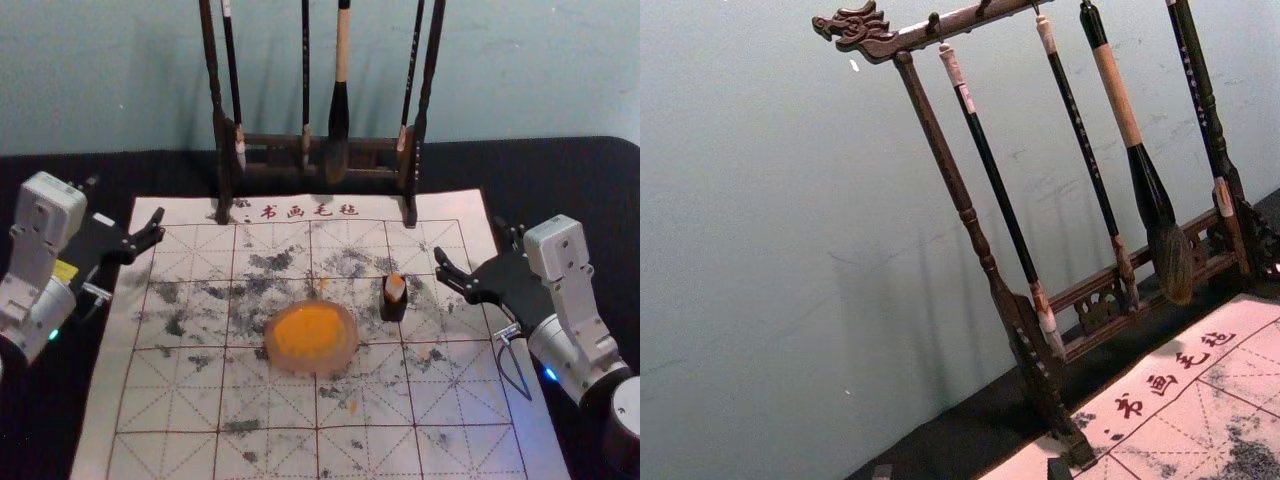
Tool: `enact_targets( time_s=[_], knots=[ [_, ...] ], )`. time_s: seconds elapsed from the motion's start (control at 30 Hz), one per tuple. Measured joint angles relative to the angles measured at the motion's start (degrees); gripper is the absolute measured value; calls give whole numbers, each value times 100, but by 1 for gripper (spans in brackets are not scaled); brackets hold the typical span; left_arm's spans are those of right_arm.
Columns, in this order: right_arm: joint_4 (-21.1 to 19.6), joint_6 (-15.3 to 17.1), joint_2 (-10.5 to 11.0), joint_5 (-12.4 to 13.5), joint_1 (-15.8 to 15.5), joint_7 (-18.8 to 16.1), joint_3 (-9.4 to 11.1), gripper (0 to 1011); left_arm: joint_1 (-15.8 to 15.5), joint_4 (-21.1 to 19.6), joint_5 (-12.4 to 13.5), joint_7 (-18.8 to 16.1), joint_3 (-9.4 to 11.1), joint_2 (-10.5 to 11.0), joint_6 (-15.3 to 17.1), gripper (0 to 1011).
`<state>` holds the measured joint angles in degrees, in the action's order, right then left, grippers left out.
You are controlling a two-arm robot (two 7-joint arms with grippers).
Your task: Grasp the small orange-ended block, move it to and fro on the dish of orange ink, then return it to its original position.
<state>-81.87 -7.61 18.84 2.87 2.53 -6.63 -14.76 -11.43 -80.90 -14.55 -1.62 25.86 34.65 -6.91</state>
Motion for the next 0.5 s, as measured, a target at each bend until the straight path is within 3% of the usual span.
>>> enact_targets(
  time_s=[0.5],
  knots=[
    [-10, 0, 5, 9, 0, 0, 0, 1000, 0, 0, 0, 0, 0, 0, 0, 1001]
  ],
)
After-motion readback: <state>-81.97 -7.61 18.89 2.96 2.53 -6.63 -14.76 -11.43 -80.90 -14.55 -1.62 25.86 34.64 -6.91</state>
